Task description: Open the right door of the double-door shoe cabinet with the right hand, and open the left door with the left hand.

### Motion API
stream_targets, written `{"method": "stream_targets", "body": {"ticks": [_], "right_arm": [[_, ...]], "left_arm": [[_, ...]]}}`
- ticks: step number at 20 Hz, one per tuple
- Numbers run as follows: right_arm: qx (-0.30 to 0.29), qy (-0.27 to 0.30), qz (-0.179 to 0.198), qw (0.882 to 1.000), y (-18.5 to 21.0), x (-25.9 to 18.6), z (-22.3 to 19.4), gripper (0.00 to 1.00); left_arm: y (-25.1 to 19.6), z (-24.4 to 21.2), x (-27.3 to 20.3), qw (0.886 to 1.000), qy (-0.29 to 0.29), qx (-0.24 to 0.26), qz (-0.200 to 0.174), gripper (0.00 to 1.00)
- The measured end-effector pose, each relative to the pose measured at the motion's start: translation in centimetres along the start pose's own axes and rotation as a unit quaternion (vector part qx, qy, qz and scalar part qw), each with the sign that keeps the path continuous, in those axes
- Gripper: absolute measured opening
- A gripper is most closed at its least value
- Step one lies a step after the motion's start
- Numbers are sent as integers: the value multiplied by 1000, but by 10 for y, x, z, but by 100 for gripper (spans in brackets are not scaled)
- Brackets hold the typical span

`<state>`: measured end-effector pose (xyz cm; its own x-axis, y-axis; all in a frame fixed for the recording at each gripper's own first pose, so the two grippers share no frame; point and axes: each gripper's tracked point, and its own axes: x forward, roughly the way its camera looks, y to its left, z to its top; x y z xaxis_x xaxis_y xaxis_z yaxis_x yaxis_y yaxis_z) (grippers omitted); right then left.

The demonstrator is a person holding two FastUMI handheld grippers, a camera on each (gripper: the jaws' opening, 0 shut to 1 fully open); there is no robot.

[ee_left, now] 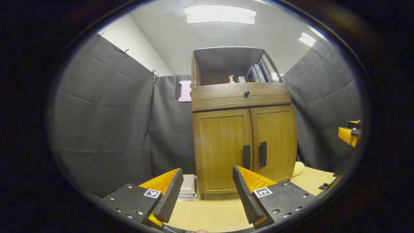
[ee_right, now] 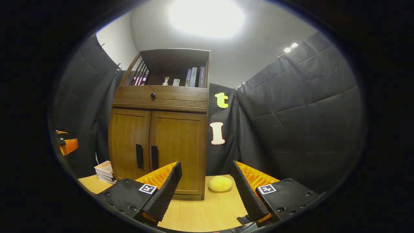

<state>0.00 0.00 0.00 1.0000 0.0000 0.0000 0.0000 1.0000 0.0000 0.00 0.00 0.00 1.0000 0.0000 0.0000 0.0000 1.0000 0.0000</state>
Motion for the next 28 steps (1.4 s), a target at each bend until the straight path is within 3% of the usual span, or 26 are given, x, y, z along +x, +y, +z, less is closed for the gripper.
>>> {"method": "stream_targets", "body": {"ticks": [19, 28], "right_arm": [[8, 6, 0, 1000, 18, 13, 5, 97], [20, 5, 17, 1000, 44, 55, 11, 97]], "left_arm": [[8, -6, -3, 1000, -1, 7, -1, 89], [12, -9, 1, 1000, 3, 2, 5, 88]]}}
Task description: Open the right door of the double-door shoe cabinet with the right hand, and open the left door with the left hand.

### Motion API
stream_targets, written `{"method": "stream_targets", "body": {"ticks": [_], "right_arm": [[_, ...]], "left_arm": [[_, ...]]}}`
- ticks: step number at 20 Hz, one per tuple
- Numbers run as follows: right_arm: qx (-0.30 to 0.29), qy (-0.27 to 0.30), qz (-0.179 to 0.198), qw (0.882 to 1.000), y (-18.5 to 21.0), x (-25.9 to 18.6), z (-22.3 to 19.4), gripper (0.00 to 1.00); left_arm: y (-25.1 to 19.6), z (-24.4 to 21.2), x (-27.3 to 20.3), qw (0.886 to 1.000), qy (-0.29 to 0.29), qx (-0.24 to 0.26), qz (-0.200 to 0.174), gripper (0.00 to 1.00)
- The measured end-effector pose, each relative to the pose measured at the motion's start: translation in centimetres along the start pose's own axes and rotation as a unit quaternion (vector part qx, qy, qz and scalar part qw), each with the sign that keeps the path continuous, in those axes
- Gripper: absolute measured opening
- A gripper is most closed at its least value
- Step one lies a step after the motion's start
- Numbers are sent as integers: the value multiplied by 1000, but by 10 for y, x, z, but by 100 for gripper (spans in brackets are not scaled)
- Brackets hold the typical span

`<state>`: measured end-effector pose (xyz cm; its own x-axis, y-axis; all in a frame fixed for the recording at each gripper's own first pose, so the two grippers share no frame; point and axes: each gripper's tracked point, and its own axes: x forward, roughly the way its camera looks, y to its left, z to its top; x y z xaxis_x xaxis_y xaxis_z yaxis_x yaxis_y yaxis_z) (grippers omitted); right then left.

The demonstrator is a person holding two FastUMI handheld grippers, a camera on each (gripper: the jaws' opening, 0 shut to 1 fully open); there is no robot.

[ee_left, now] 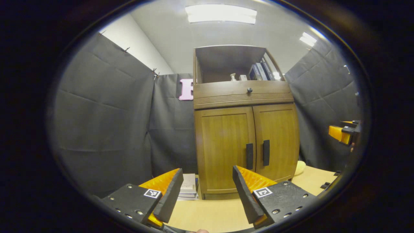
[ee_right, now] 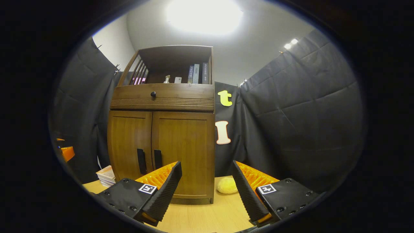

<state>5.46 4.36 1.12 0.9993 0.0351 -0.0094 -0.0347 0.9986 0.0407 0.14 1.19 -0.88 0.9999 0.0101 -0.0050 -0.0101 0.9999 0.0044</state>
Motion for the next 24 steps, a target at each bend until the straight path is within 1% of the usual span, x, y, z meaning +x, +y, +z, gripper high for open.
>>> {"method": "stream_targets", "body": {"ticks": [4, 11, 16, 24], "right_arm": [[4, -8, 22, 1000, 23, 30, 7, 97], [8, -6, 67, 998, 70, 82, 0, 97], [12, -2, 97, 995, 105, 116, -13, 97], [12, 17, 132, 991, 150, 163, -43, 97]], "left_arm": [[5, -2, 3, 1000, 4, -3, 22, 88], [15, -5, 7, 998, 5, 1, 66, 88], [25, -6, 10, 995, 6, 7, 98, 88], [42, -7, 11, 989, 15, 15, 149, 88]]}}
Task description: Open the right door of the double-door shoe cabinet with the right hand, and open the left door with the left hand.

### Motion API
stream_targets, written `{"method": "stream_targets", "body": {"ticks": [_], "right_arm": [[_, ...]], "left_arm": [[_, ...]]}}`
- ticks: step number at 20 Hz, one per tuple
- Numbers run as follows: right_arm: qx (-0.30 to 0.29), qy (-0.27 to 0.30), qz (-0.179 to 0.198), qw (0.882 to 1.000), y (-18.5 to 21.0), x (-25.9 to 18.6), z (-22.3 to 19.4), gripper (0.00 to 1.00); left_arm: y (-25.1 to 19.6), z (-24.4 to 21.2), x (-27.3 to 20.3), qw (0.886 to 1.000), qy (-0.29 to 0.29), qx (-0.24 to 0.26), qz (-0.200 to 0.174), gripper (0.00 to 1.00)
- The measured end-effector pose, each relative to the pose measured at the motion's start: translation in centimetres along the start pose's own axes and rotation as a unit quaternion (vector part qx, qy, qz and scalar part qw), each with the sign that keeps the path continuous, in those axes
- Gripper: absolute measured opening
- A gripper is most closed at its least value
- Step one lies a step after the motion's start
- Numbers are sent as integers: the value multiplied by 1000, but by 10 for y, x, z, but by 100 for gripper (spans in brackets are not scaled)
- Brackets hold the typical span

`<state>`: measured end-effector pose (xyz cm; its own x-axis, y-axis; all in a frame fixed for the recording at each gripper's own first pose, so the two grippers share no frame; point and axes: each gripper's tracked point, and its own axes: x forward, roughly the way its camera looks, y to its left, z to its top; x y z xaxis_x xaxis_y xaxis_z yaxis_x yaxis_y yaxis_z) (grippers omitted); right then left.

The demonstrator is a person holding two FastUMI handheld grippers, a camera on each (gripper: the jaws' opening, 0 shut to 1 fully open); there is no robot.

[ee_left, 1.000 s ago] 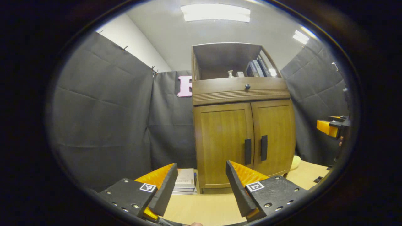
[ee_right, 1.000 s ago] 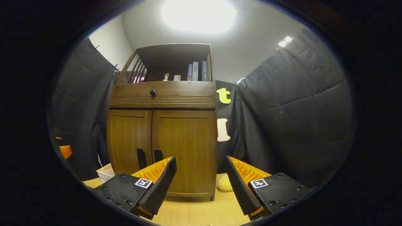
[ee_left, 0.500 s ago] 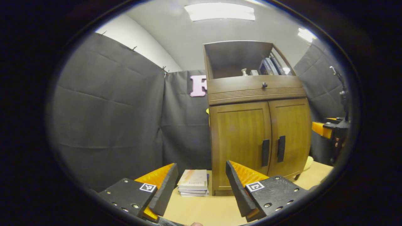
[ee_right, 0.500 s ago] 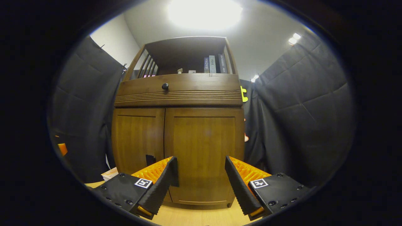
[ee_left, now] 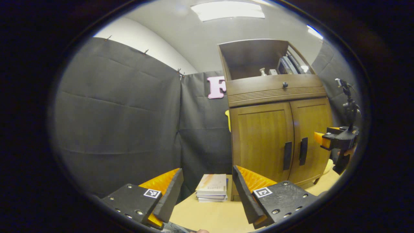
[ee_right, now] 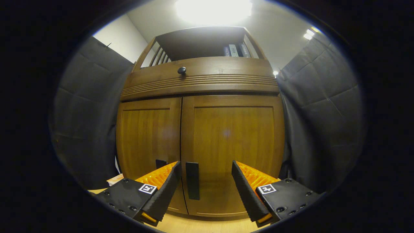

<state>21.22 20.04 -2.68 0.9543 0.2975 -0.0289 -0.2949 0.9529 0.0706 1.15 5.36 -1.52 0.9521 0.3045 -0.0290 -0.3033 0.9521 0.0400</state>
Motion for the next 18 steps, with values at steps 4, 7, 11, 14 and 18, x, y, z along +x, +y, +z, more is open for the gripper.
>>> {"method": "stream_targets", "body": {"ticks": [4, 7, 11, 14, 18], "right_arm": [[1, 13, 9, 1000, 7, 24, -15, 97], [7, 26, 19, 999, 12, 42, -28, 97], [11, 49, 26, 998, 12, 63, -43, 97], [17, 71, 27, 997, 16, 76, -60, 96], [23, 86, 27, 996, 18, 87, -72, 80]], "left_arm": [[3, 1, 1, 1000, 0, 8, 22, 88], [5, 1, 1, 999, 0, 12, 36, 88], [7, -1, 2, 999, 8, 8, 43, 88], [8, 0, 2, 999, 9, 12, 47, 89], [8, -2, 1, 999, 12, 11, 48, 89]]}}
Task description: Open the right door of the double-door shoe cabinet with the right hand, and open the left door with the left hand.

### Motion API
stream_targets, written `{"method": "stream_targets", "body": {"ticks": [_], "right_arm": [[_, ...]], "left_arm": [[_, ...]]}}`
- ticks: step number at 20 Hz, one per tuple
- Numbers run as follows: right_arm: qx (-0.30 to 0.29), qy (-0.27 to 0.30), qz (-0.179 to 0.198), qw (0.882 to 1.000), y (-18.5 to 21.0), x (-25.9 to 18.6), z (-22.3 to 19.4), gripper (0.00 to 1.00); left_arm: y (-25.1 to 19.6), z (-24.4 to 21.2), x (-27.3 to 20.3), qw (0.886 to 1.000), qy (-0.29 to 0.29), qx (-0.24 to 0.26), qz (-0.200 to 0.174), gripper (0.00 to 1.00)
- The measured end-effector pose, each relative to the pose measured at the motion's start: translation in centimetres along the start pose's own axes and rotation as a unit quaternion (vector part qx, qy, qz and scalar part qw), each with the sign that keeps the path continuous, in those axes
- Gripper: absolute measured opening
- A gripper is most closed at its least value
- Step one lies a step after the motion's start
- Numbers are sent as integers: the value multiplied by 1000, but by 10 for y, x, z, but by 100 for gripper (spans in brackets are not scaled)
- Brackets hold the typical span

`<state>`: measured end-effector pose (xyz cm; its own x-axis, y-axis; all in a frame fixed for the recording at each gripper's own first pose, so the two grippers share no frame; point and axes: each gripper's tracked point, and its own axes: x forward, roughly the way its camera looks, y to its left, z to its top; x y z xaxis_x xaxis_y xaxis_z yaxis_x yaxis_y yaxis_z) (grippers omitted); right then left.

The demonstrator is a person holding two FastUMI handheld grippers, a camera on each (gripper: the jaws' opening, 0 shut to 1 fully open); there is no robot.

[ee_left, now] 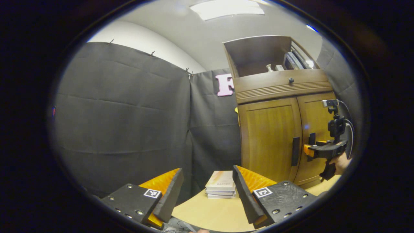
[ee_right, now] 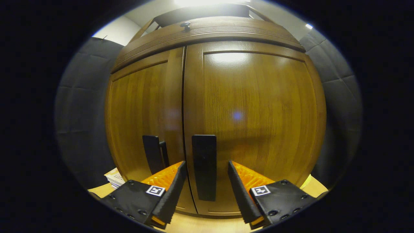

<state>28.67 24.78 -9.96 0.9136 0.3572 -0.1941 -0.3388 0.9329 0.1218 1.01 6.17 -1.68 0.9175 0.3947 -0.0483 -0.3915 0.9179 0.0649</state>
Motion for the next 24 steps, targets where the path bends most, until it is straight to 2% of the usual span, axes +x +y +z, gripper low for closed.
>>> {"method": "stream_targets", "body": {"ticks": [1, 2, 5, 12, 24], "right_arm": [[3, 0, 2, 1000, 1, 2, 1, 68], [3, 0, 1, 1000, 1, 4, 2, 79], [2, 1, -2, 1000, 2, 5, 1, 41], [5, 14, 4, 1000, 2, 3, 2, 12], [8, 18, 19, 1000, 3, -42, -2, 12]], "left_arm": [[0, 0, 0, 1000, 2, -1, 1, 89], [-1, 0, 0, 1000, 3, -3, 1, 89], [-1, -1, 0, 1000, 11, -6, -5, 89], [-10, -4, 0, 1000, 11, -13, -16, 89], [-6, 2, -9, 999, 0, -19, -40, 89]]}}
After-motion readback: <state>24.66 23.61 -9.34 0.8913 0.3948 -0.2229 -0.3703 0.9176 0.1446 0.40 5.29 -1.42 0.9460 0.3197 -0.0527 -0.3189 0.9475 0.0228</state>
